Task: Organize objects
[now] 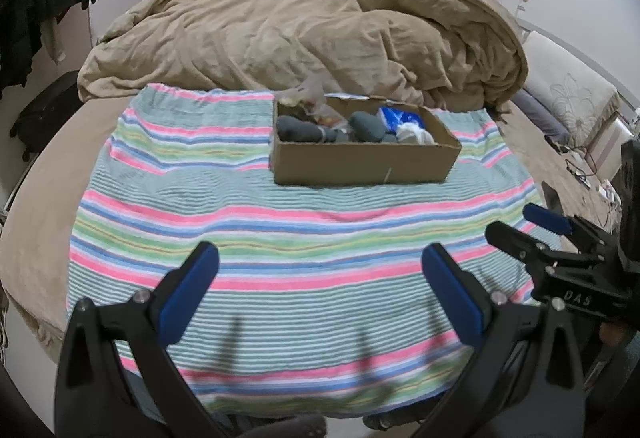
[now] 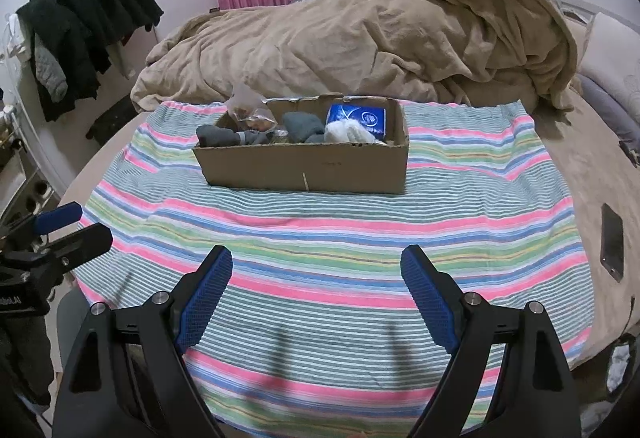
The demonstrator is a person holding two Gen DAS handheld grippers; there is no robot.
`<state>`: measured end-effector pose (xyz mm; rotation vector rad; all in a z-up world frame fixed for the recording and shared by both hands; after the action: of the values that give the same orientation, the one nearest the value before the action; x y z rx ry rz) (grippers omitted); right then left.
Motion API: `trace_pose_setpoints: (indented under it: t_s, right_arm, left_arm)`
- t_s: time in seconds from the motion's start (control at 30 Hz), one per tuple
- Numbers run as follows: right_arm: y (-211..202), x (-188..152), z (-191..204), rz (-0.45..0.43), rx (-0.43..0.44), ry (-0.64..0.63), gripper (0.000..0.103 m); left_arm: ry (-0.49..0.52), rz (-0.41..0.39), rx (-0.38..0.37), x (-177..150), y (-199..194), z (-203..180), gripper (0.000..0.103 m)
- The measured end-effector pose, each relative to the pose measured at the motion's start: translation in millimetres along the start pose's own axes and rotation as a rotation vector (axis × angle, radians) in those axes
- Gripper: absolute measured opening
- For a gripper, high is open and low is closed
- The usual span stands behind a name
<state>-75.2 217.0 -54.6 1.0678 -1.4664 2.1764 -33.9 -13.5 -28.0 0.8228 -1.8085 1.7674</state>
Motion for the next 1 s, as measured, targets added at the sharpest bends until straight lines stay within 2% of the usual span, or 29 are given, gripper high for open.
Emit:
trace_pose_setpoints:
  t_s: [1.0]
  right_arm:
    - [-0.1, 8.3, -4.3, 0.0, 0.005, 0.008, 0.089]
  left_arm:
    - [-0.009, -0.001, -0.005, 5.6, -0.6, 1.1, 0.102]
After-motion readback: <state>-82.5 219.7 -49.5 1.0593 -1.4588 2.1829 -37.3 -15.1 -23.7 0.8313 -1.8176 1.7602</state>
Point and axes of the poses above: each gripper's, at about its wrist camera, not at the fingertips, and y roughly the way its jaws point, z to its left, x to its top, the point moved 1 cm from there along y, roughly the way its jaws point, and after that the axes turned 7 degrees about x, right-handed, at the moved point
